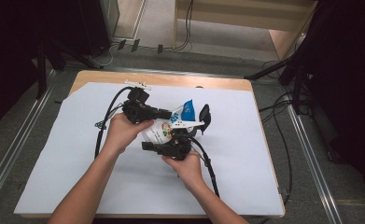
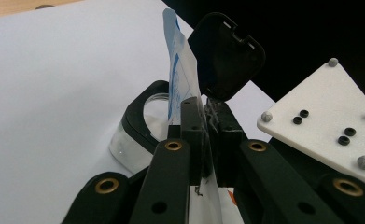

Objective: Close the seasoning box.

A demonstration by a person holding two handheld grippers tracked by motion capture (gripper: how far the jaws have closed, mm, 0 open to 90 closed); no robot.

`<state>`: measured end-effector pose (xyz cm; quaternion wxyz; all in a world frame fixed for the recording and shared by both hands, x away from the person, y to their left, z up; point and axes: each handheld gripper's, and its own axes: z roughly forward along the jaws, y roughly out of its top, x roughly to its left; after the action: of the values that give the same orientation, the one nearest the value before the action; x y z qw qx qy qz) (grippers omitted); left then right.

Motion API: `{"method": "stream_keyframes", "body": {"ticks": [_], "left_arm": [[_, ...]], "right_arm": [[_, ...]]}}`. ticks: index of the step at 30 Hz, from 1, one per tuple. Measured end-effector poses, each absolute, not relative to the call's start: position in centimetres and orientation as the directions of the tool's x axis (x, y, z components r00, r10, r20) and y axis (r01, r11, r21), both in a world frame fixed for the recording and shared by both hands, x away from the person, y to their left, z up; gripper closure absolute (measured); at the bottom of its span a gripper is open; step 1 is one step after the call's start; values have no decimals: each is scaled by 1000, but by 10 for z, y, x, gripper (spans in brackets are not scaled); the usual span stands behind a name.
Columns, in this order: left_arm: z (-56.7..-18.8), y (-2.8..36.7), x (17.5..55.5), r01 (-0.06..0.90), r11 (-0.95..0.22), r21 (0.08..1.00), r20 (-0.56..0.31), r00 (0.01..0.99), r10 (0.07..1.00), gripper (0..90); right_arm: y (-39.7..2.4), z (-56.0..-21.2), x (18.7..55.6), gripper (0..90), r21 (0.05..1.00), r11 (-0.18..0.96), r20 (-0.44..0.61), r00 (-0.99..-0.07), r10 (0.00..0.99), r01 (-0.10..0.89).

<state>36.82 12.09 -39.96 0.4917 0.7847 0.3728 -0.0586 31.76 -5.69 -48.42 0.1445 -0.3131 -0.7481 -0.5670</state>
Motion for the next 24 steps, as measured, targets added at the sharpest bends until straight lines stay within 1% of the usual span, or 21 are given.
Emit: {"method": "stream_keyframes", "body": {"ticks": [4,24], "left_arm": [[-400,121,368,640,-242,729,-455,717,528,876],[-398,124,367,643,-224,732,-472,716,514,829]], "right_arm": [[-57,-484,317,700,759,163,567,-763,309,630],[-58,-484,317,701,757,147,575,-755,314,637]]}}
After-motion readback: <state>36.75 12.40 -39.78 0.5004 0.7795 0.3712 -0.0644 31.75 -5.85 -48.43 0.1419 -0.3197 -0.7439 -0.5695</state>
